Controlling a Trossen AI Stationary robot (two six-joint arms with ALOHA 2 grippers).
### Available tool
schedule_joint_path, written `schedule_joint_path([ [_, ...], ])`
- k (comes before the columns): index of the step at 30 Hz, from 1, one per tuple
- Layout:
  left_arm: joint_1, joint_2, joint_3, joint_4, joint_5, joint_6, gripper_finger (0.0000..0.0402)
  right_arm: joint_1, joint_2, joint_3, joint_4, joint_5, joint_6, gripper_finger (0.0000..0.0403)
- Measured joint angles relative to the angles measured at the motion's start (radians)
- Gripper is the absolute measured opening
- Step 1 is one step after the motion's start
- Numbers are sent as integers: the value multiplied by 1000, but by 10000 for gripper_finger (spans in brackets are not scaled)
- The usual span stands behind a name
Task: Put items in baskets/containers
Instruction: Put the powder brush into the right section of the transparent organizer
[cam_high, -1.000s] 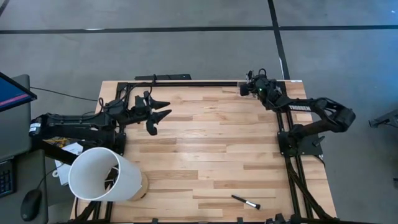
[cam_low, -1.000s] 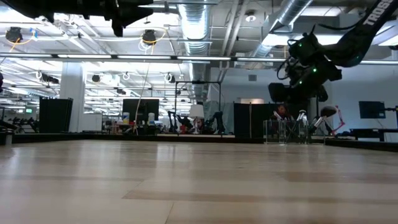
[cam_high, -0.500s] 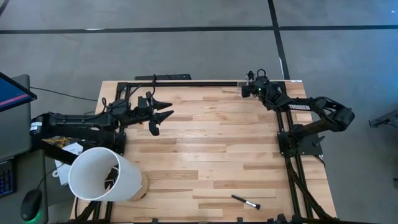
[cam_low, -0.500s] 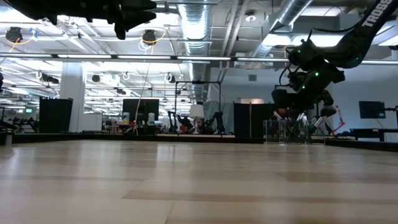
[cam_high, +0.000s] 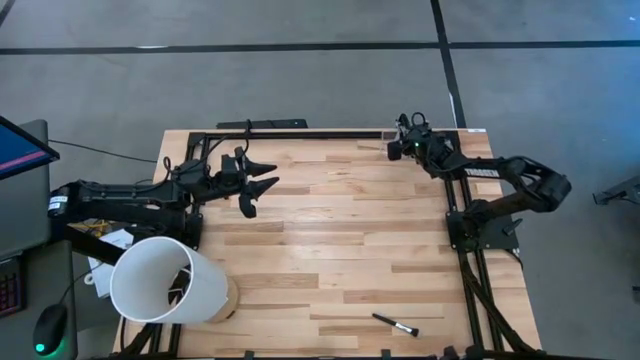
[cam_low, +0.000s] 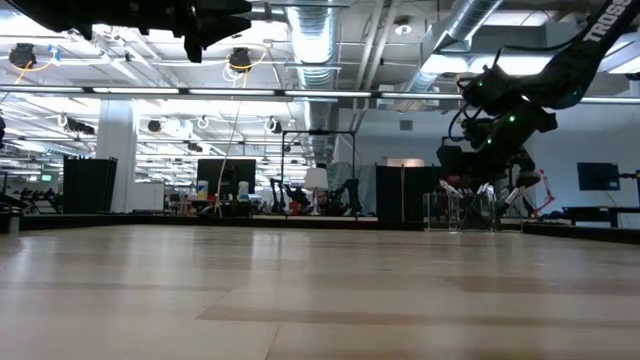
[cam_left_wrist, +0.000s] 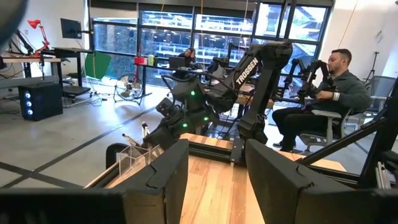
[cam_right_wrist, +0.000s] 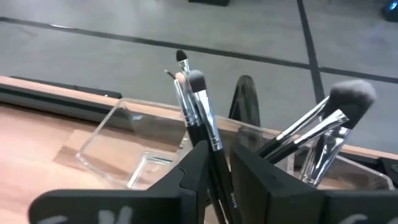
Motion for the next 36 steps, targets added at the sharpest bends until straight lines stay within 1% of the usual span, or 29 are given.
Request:
schedule_joint_path([
  [4, 0, 0, 0, 0, 0, 0, 158, 24, -42, 0, -42, -15, -1, 60],
  [8, 0, 0, 0, 0, 0, 0, 158, 75, -122, 0, -124, -15, -1, 60],
  [13, 0, 0, 0, 0, 0, 0, 158, 188, -256, 0, -260, -15, 6, 60],
  [16, 0, 0, 0, 0, 0, 0, 158, 276, -340, 3, -378, -15, 44, 60],
  [19, 0, 0, 0, 0, 0, 0, 158, 384, -400, 24, -550, -14, 123, 60],
  [23, 0, 0, 0, 0, 1, 0, 158, 570, -438, 62, -734, 8, 275, 59],
  [26, 0, 0, 0, 1, 58, 0, 158, 727, -443, 93, -817, 55, 389, 59],
  [28, -1, 0, 0, 2, 103, 0, 158, 829, -435, 106, -851, 58, 449, 59],
  [30, 0, 0, 0, 2, 126, 0, 158, 922, -418, 115, -865, 21, 509, 59],
  [32, 0, 0, 0, 7, 128, 0, 158, 1010, -395, 124, -879, -19, 581, 59],
  [36, 0, 0, 0, 8, 130, -3, 158, 1182, -305, 154, -923, -84, 723, 59],
])
